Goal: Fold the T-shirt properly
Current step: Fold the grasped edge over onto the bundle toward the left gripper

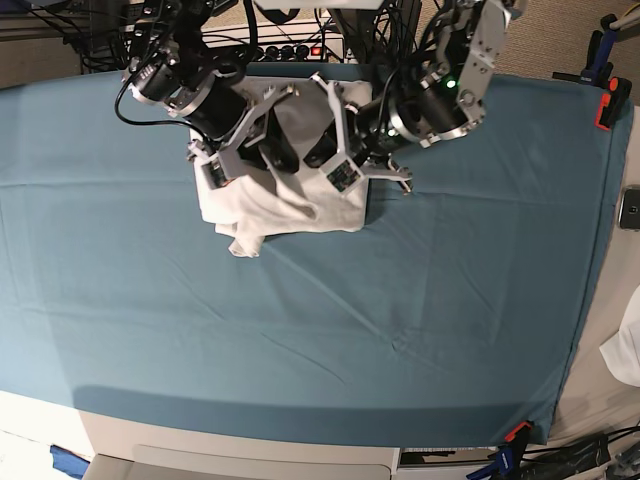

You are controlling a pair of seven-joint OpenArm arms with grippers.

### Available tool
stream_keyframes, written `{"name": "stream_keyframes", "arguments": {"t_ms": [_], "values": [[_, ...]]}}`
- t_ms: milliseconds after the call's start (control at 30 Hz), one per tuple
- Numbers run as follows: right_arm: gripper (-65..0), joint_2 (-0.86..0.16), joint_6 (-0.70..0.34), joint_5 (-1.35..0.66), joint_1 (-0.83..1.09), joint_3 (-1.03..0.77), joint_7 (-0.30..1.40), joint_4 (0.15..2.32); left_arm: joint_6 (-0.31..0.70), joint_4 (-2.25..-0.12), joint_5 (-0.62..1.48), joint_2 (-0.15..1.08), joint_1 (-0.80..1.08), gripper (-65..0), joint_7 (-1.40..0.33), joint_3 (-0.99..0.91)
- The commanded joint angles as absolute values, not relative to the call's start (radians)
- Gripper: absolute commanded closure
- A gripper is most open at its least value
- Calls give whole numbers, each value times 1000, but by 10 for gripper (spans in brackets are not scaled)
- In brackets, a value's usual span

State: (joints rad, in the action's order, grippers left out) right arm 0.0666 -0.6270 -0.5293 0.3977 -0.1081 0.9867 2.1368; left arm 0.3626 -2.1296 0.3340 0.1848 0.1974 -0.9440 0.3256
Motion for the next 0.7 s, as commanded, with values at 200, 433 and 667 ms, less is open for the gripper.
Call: {"name": "stream_keyframes", "arguments": {"t_ms": [200, 433, 667], "values": [[0, 101, -630, -537, 308, -104, 943, 2029, 363, -2231, 307, 297, 268, 0, -927, 324], [0, 125, -630, -541, 257, -41, 944, 1922, 363, -2243, 307, 316, 288, 0, -923, 324], [0, 125, -630, -470, 254, 32, 952, 1922, 364, -2243, 307, 316, 288, 0, -923, 324]]}}
